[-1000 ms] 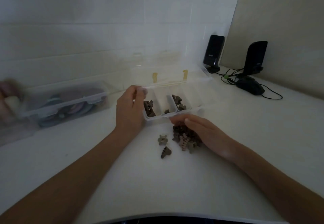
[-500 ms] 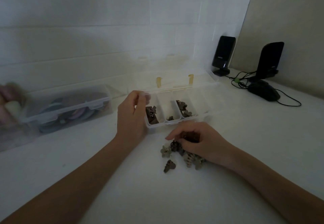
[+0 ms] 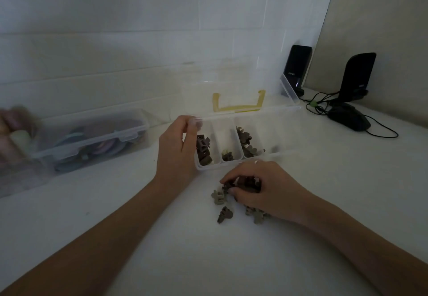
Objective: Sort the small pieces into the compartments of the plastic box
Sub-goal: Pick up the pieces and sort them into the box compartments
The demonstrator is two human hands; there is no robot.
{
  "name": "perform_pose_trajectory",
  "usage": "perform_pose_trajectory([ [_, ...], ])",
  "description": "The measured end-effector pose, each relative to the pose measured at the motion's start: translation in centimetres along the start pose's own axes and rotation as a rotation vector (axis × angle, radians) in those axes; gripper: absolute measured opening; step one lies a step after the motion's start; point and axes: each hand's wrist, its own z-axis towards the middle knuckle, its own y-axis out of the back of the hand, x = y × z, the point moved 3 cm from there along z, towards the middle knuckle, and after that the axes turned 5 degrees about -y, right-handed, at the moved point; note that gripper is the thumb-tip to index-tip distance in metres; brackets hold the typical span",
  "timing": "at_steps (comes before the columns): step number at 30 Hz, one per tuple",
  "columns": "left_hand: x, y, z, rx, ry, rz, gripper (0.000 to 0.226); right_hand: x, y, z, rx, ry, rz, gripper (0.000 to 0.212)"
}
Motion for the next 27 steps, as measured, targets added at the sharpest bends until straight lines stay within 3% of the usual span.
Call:
perform_pose_trajectory([
  [11,-0.2,0.2,0.3,-0.005,-0.025,0.052,0.022,0.2,1.1,-0.9,-0.216,0.13,-0.084,0.023],
  [14,-0.2,0.3,0.4,-0.002,-0.015,0.058,0.022,-0.2,1.6,-0.8,-0.349,0.128,-0.053,0.025],
  [22,-0.4,0.3,0.4,0.017,0.009,0.071,0.024,-2.0,2.8,-0.5,-0.547,-0.013,-0.047,0.028],
  [27,-0.6,0.4,0.5,0.046,0.008,0.09,0.026,-3.0,4.0,-0.7,-0.687,-0.109,0.081,0.027],
])
